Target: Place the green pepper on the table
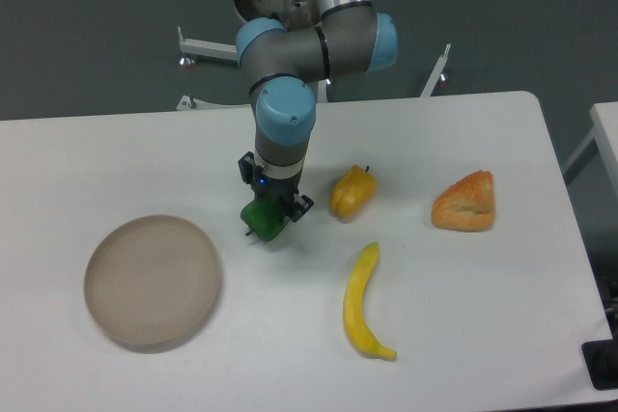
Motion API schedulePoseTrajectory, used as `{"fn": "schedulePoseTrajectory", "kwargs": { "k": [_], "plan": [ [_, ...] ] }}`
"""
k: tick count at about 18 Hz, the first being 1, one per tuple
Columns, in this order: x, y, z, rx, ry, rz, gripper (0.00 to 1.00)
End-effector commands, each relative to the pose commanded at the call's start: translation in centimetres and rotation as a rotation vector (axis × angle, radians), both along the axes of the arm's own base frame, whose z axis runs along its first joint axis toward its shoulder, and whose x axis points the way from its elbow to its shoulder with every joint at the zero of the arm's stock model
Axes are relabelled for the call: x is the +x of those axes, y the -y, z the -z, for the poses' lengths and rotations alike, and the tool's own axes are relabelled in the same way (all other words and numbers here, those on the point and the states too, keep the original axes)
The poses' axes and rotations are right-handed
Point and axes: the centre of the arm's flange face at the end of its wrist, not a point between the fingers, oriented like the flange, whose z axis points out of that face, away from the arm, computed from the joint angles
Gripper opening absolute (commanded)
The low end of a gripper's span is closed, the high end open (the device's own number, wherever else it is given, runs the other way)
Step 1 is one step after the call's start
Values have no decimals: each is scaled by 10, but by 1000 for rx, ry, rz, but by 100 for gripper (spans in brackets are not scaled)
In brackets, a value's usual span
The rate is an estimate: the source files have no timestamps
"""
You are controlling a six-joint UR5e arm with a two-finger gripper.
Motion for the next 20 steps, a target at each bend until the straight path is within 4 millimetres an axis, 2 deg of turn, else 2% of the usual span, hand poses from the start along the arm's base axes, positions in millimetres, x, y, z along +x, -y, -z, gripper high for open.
{"fn": "schedulePoseTrajectory", "kwargs": {
  "k": [2,4,5,7,9,12,14,18,20],
  "plan": [
    [0,-1,1,-1,1,0,43],
    [-1,-2,-1,3,-2,0,52],
    [-1,-2,-2,5,-3,0,59],
    [-4,-2,-4,7,-7,3,80],
    [-7,-5,-11,21,-14,3,92],
    [-13,-9,-22,38,-32,3,100],
    [-21,-15,-36,62,-49,-2,100],
    [-67,-18,-69,124,-97,33,100],
    [-102,-17,-76,140,-118,69,100]
  ]
}}
